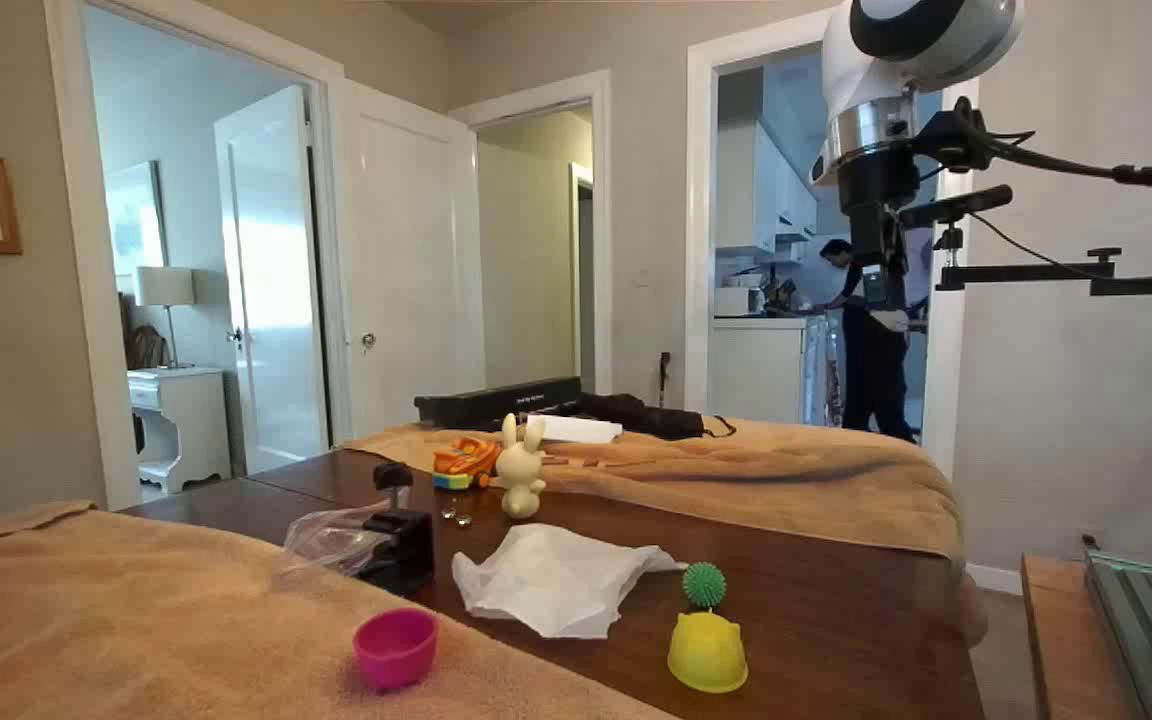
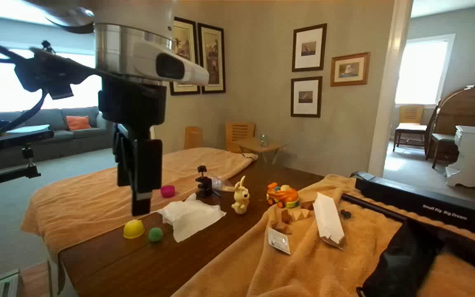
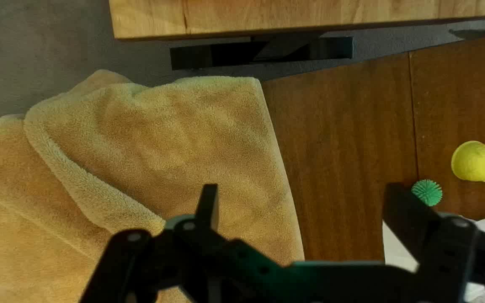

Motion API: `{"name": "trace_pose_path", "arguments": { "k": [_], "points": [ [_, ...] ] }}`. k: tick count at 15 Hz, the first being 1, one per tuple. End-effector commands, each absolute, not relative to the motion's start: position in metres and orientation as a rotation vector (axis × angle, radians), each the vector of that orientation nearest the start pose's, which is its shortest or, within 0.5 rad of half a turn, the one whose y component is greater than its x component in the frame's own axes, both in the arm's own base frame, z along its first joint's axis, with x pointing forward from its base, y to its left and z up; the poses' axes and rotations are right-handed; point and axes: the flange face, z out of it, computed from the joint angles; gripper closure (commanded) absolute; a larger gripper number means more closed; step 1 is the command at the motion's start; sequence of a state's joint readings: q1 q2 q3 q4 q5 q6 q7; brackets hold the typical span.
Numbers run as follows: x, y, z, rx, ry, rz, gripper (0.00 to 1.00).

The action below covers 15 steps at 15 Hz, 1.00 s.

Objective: Turn the black object to the left slightly

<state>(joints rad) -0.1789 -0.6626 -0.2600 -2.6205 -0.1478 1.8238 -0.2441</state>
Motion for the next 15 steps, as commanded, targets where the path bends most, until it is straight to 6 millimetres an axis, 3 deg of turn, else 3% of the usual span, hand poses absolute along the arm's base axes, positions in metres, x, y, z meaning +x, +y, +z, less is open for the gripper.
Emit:
{"name": "trace_pose_path", "arguments": {
  "k": [1, 9, 13, 15],
  "points": [
    [0.297, -0.152, 0.439, -3.069, 0.126, 0.206, 0.00],
    [0.300, -0.158, 0.442, -3.122, 0.071, 0.247, 0.00],
    [0.335, -0.152, 0.434, -3.144, 0.153, 0.215, 0.00],
    [0.358, -0.141, 0.418, -3.068, 0.051, 0.250, 0.00]
  ]
}}
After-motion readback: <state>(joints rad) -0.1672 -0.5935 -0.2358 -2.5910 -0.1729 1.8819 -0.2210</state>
